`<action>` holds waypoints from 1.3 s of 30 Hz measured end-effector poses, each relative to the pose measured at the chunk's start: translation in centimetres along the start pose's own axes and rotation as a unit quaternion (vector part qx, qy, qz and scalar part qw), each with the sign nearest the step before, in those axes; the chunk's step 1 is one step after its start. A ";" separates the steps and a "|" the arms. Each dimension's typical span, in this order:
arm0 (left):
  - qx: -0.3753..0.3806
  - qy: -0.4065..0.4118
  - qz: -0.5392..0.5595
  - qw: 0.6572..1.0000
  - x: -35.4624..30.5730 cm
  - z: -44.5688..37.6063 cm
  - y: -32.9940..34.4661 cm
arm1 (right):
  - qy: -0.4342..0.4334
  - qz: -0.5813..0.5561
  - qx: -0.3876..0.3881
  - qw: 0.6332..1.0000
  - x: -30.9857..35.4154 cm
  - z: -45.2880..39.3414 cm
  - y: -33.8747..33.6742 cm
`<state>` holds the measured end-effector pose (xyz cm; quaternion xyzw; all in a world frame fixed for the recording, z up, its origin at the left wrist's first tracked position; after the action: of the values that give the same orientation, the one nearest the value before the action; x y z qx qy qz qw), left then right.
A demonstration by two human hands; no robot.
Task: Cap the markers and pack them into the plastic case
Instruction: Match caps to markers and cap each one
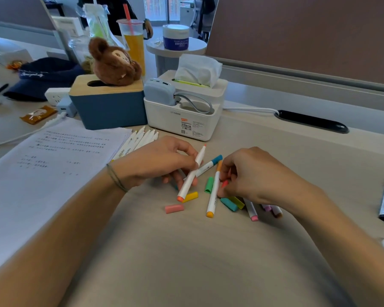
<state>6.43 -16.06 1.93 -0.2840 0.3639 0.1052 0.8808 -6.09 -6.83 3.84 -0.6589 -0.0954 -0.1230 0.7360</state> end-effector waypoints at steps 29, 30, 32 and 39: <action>-0.043 0.054 -0.041 0.997 -1.1 0.1 0.3 | 0.003 -0.273 -0.187 0.944 -3.2 0.1 -2.5; -0.044 0.068 -0.036 0.996 -1.4 0.3 0.4 | -0.001 -0.307 -0.199 0.931 -3.2 0.2 -2.7; -0.052 0.082 -0.025 0.995 -1.6 0.4 0.3 | -0.001 -0.356 -0.221 0.908 -3.4 0.3 -2.9; -0.069 0.116 -0.014 0.991 -1.9 0.7 0.1 | 0.013 -0.428 -0.242 0.871 -3.7 0.5 -3.0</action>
<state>5.44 -15.51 3.58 -0.3596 0.4514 0.0837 0.8123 -10.47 -6.48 5.61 -0.7096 -0.3260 -0.4534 0.4297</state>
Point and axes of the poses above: each hand's wrist, its own z-axis away from the middle knuckle, its own y-axis out of the palm, x = y × z, the point moved 8 cm from there along -z, towards the middle knuckle, and after that the axes turned 14 degrees about -y, right-handed, at the moved point
